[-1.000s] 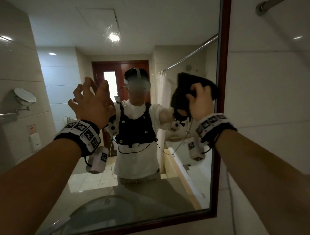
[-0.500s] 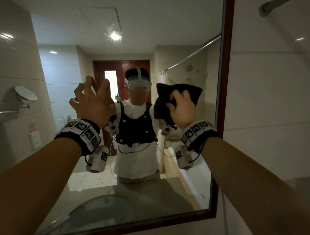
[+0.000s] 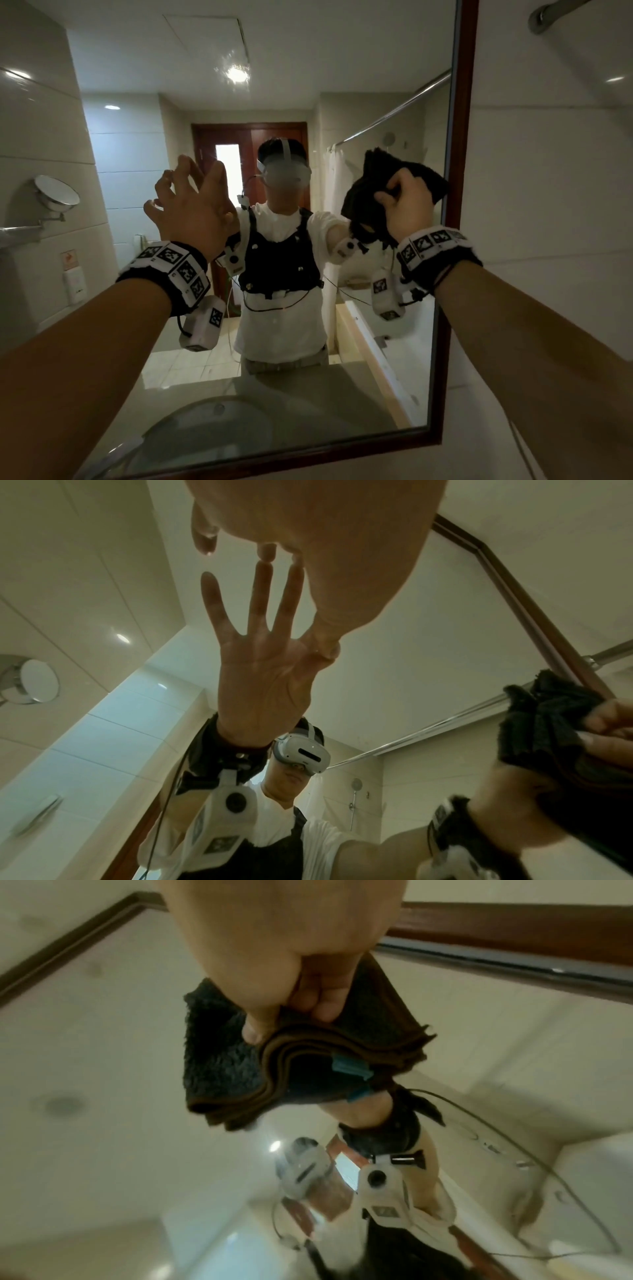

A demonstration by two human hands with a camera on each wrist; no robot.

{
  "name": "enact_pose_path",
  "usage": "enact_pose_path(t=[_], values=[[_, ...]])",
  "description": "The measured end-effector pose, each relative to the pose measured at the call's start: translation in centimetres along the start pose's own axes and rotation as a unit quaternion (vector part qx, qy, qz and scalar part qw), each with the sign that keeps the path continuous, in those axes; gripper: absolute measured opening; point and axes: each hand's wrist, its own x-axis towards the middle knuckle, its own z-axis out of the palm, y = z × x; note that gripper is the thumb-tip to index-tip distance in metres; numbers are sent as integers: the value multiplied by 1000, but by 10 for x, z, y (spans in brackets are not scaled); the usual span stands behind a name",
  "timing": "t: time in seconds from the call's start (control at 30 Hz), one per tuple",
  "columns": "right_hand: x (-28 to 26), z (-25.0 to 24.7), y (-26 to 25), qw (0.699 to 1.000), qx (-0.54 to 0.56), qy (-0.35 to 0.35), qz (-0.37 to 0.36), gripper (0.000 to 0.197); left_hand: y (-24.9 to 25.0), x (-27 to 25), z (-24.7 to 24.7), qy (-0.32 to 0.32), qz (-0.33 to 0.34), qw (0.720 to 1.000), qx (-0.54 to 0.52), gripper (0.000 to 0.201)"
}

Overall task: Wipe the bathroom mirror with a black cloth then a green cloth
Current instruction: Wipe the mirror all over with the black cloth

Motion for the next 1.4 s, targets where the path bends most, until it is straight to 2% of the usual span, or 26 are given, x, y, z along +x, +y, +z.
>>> enact_pose_path(t=[0.1,0.17,0.23,0.3,0.37,0.43,0.53,0.63,0.7,0.8,0.93,1.17,1.4], values=[[-27,7,6,996,-43,-68,-47,14,0,0,2,4,1,1000,-5,87],[-49,14,15,981,-87,-148,-92,11,1,0,2,7,0,1000,-5,87],[-51,19,22,964,-161,-171,-125,10,1,-1,2,6,3,1000,-7,86],[-31,15,15,971,-156,-141,-116,12,0,1,1,8,2,1000,-4,86],[-11,6,5,990,-77,-83,-78,14,0,0,2,5,4,1000,-6,86],[3,0,0,997,-29,-48,-52,17,0,0,2,5,2,1000,-8,86],[-14,8,-2,993,-73,-75,-58,17,0,-1,2,3,1,1000,-9,86],[-53,19,2,975,-114,-161,-104,17,1,0,2,-1,-2,1000,-10,88],[-61,19,3,965,-140,-174,-140,18,1,0,2,-4,-3,1000,-11,89],[-39,15,-3,977,-103,-152,-110,15,0,0,2,-11,-4,1000,-8,90],[-13,18,-7,993,-82,-42,-70,13,0,2,3,-7,-3,1000,-8,88],[-46,28,18,976,-137,-110,-127,13,-2,1,5,-15,-4,1000,-11,88],[-54,22,33,980,-132,-94,-112,15,-1,0,3,-6,2,1000,-6,86]])
